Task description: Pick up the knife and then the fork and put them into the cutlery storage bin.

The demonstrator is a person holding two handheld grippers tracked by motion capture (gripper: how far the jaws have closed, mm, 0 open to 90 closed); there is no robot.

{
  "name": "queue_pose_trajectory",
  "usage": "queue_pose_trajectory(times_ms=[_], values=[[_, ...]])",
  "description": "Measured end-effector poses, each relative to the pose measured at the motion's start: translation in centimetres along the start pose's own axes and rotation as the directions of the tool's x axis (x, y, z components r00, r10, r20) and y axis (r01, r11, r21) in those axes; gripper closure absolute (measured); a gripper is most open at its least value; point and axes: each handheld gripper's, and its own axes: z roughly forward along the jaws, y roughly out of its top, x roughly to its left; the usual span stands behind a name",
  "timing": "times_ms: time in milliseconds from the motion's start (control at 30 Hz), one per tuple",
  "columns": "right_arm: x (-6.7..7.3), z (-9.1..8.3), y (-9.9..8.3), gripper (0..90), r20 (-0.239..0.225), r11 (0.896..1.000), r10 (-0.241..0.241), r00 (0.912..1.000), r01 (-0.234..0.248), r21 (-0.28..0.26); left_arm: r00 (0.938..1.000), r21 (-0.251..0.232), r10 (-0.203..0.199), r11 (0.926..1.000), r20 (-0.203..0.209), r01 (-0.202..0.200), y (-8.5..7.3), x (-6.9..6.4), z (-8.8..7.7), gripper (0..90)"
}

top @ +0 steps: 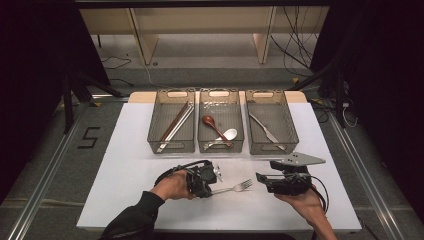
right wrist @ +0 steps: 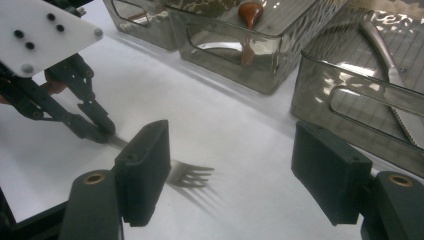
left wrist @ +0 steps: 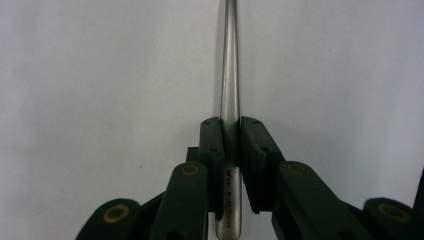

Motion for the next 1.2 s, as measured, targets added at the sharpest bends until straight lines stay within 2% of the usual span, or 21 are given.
queue_pose_trajectory(times_ms=[100,333,500,600,700,867,933,1067,1133,1167,1200], values=[[0.4,0.1,0.1,32.3,-0.002,1.000,-0.015,0.9999,0.015,-0.006,0.9999,-0.007,-0.015,0.9999,-0.002,0.015,0.0,0.1,-0.2,80.0],[2.2,0.7,0.2,32.4,-0.021,0.995,-0.097,0.9950,0.097,-0.009,0.9994,-0.039,-0.035,0.9986,-0.002,0.035,-0.1,0.0,-1.5,79.9],[4.3,1.3,0.2,32.3,-0.022,0.976,-0.217,0.9759,0.217,-0.009,0.9994,-0.038,-0.034,0.9987,-0.002,0.034,-0.1,-0.1,-2.3,79.9],[5.2,1.5,0.2,32.3,-0.027,0.967,-0.253,0.9671,0.253,-0.017,0.9991,-0.041,-0.043,0.9982,-0.002,0.043,-0.2,-0.1,-2.8,79.9],[6.0,1.7,0.2,32.4,-0.024,0.953,-0.304,0.9525,0.303,-0.020,0.9987,-0.052,-0.051,0.9974,-0.002,0.051,-0.2,-0.2,-3.3,79.9],[7.6,2.3,0.0,33.0,-0.006,0.920,-0.392,0.9202,0.391,-0.006,0.9992,-0.048,-0.039,0.9981,0.002,0.039,-0.2,-0.5,-4.2,79.9],[8.2,2.6,-0.1,33.5,0.003,0.902,-0.432,0.9017,0.432,-0.002,0.9992,-0.058,-0.041,0.9975,0.005,0.041,-0.1,-0.7,-4.5,79.8],[9.3,3.3,-0.4,35.5,0.018,0.862,-0.507,0.8620,0.506,0.011,0.9992,-0.058,-0.037,0.9976,0.015,0.038,0.0,-1.0,-4.9,79.8],[9.7,3.6,-0.5,35.9,0.031,0.836,-0.549,0.8350,0.549,0.020,0.9994,-0.056,-0.031,0.9979,0.013,0.032,0.0,-1.0,-5.0,79.8],[10.0,3.8,-0.6,35.9,0.034,0.826,-0.564,0.8251,0.563,0.034,0.9994,-0.055,-0.032,0.9980,0.016,0.033,0.0,-1.0,-5.1,79.8],[10.2,3.9,-0.7,36.0,0.041,0.811,-0.586,0.8095,0.584,0.039,0.9994,-0.054,-0.031,0.9980,0.016,0.032,0.1,-1.1,-5.1,79.8]])
